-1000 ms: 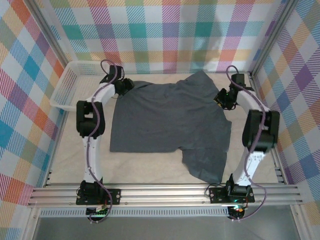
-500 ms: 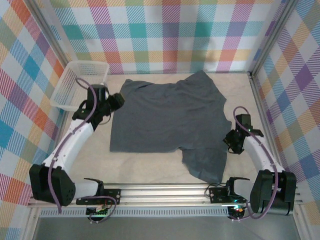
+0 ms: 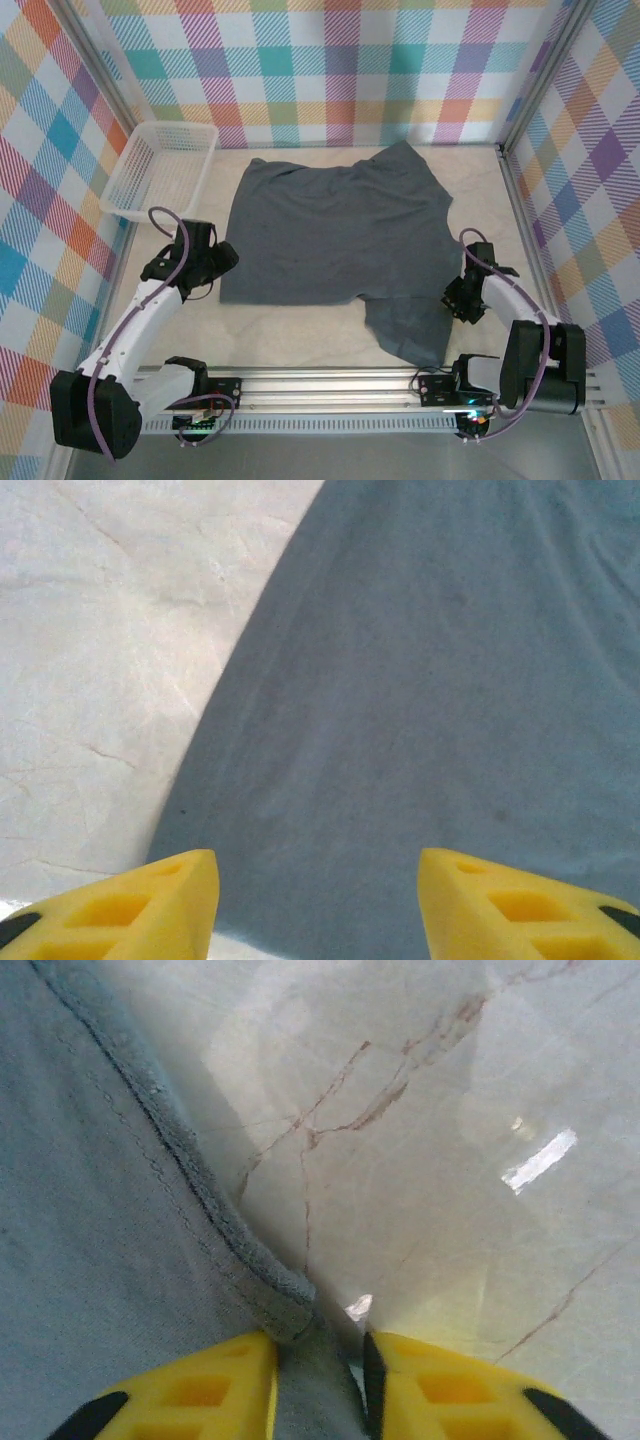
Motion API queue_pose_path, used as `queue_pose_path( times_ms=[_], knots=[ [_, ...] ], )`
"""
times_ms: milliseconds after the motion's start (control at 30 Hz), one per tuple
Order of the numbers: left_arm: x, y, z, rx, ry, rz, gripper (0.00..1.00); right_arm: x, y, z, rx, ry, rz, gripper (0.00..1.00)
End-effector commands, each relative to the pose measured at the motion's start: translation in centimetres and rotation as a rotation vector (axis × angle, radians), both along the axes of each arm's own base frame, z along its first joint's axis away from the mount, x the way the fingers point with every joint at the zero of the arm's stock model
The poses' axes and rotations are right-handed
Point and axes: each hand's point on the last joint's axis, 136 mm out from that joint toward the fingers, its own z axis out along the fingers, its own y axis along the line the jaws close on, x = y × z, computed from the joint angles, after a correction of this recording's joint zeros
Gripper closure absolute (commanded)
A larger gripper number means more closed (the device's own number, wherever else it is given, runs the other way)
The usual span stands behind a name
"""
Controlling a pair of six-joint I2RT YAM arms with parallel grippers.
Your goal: Fold the inside-out t-shirt
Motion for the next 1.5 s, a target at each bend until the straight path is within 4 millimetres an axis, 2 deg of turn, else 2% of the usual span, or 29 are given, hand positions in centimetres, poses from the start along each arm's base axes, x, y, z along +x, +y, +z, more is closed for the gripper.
queue_pose_path(
  times_ms=[0, 67, 100, 233, 333, 400, 500, 733, 900, 1100, 1200, 1333, 1467],
  knots=[
    [-1.9, 0.5, -1.0, 0.007, 0.044, 0.02, 0.43, 4.8, 1.6, 0.8, 0.069, -0.188, 0.078, 0.86],
    [-2.6, 0.9, -1.4, 0.019, 0.049, 0.03, 0.42, 5.5, 1.3, 1.6, 0.048, -0.222, 0.093, 0.98],
    [-2.9, 1.2, -1.5, 0.029, 0.05, 0.038, 0.42, 5.8, 1.2, 2.2, 0.043, -0.233, 0.1, 1.0],
    [-4.7, 2.5, -1.8, 0.055, 0.103, 0.115, 0.4, 4.8, 0.3, 4.8, -0.002, -0.264, 0.042, 1.0],
    [-7.5, 3.5, -3.8, 0.058, 0.225, 0.217, 0.39, 3.0, -0.4, 5.6, -0.037, -0.299, -0.025, 1.0],
    [-8.7, 3.3, -5.1, 0.044, 0.287, 0.233, 0.39, 2.1, -0.6, 5.9, -0.044, -0.3, -0.047, 1.0],
    [-9.5, 2.5, -6.4, -0.021, 0.339, 0.26, 0.38, 1.5, -0.6, 6.5, -0.045, -0.319, -0.054, 1.0],
    [-6.6, 1.2, -9.2, -0.109, 0.284, 0.241, 0.42, 2.2, 0.4, 7.4, 0.008, -0.394, -0.034, 1.0],
    [-4.3, -0.1, -10.0, -0.152, 0.264, 0.184, 0.48, 2.4, 1.0, 7.9, 0.038, -0.409, -0.017, 1.0],
    [-4.0, 1.5, -10.3, -0.091, 0.268, 0.228, 0.62, 2.4, 0.7, 7.5, 0.033, -0.399, -0.049, 1.0],
    [-4.0, 2.0, -11.0, -0.091, 0.279, 0.237, 0.67, 2.2, 0.5, 7.3, 0.026, -0.398, -0.061, 1.0],
    [-3.7, 1.2, -12.5, -0.161, 0.296, 0.217, 0.71, 0.9, -0.8, 7.2, -0.06, -0.363, -0.068, 1.0],
    [-3.1, -0.2, -13.4, -0.23, 0.303, 0.17, 0.81, 0.3, -1.4, 7.7, -0.101, -0.38, -0.066, 1.0]
  ],
)
